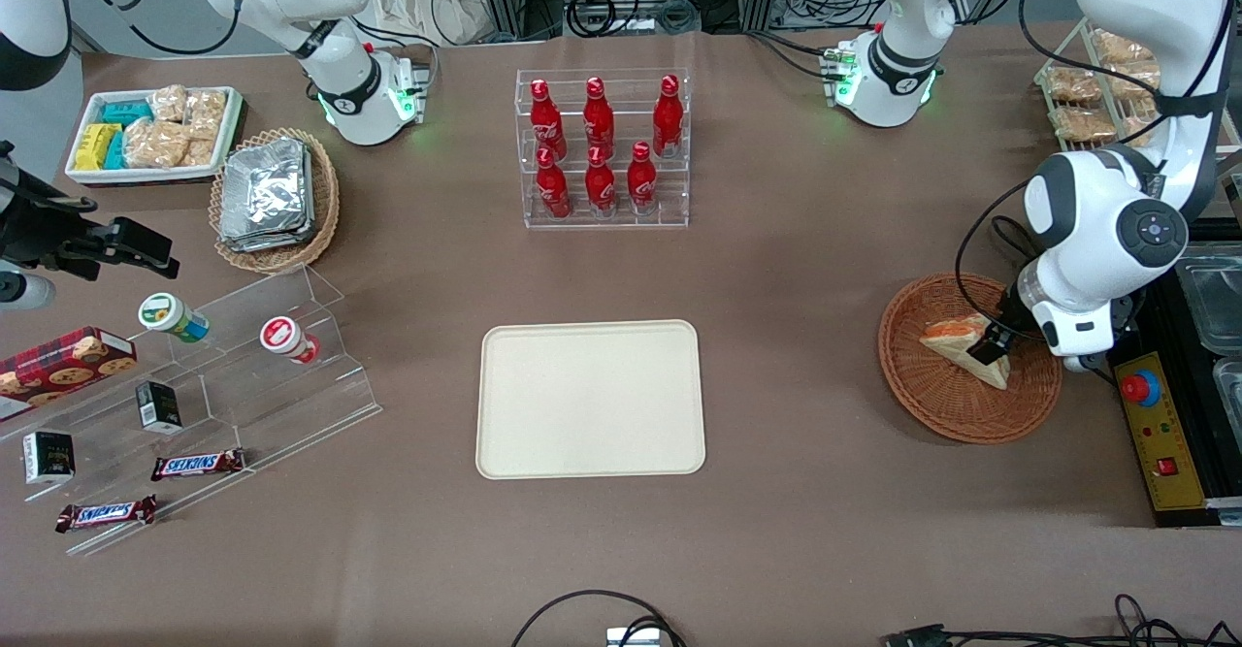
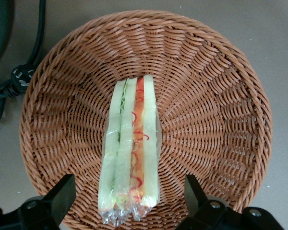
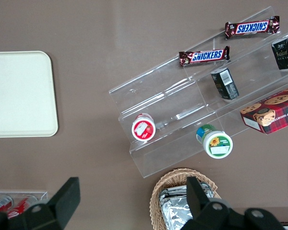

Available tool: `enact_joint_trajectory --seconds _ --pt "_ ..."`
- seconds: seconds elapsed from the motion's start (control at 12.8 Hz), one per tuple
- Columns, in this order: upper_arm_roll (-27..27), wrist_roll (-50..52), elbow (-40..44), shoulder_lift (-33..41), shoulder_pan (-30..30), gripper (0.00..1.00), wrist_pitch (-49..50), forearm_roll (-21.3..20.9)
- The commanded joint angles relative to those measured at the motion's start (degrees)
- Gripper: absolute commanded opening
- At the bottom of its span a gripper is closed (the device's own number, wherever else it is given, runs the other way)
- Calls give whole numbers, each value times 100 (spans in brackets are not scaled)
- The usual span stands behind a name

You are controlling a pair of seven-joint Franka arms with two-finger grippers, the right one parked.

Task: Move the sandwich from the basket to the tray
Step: 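Lower the open left gripper around the sandwich and close on it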

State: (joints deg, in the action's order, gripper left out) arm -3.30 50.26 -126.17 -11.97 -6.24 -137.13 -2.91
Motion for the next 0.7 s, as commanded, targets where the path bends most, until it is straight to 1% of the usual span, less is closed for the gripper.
enact_joint_trajectory --seconds 0.0,0.55,0.63 --pt "-4 142 -83 -85 26 100 -252 -52" --pt "-4 336 -189 -534 26 100 -867 -61" --pt "-4 335 -189 -551 26 98 -885 -61"
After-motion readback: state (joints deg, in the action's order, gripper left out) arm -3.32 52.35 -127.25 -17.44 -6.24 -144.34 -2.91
